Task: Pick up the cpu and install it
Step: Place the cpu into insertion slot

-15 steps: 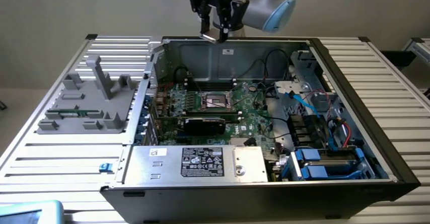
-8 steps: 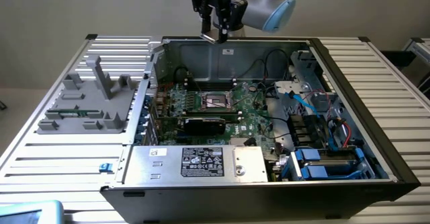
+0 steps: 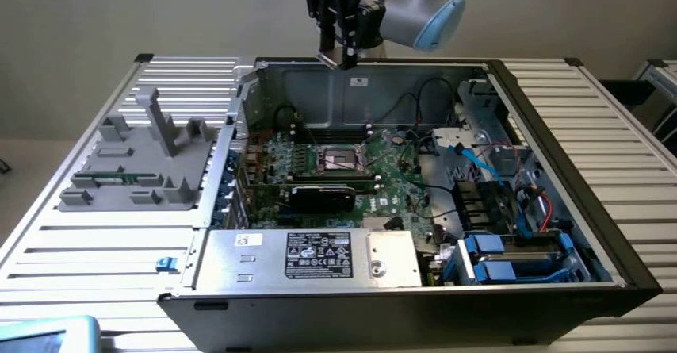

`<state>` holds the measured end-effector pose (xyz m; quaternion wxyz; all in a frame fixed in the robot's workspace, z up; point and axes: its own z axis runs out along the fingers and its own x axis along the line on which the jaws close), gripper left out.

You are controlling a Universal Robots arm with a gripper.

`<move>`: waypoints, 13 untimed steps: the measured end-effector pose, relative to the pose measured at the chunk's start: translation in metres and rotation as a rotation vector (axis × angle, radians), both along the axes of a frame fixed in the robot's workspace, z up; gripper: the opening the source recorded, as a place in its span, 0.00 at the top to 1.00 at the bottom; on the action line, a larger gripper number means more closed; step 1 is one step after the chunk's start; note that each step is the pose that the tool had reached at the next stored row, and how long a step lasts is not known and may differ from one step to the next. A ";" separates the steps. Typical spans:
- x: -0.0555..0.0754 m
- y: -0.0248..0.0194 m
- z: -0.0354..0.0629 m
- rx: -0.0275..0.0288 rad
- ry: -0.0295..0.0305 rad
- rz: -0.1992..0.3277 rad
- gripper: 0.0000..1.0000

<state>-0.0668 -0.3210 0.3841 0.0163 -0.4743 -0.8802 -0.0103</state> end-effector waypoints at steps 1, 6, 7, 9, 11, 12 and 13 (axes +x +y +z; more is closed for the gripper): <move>0.000 0.0000 -0.0002 0.0000 0.0000 -0.016 0.44; 0.000 0.0000 -0.0010 -0.0001 0.0000 -0.095 0.44; 0.000 0.0000 -0.0011 0.0000 0.0000 -0.111 0.44; 0.000 0.0000 -0.0015 0.0000 0.0000 -0.142 0.44; 0.000 0.0000 -0.0018 0.0000 0.0000 -0.175 0.44; 0.000 0.0000 -0.0020 -0.0001 0.0000 -0.191 0.44; 0.000 0.0000 -0.0021 -0.0001 0.0000 -0.207 0.44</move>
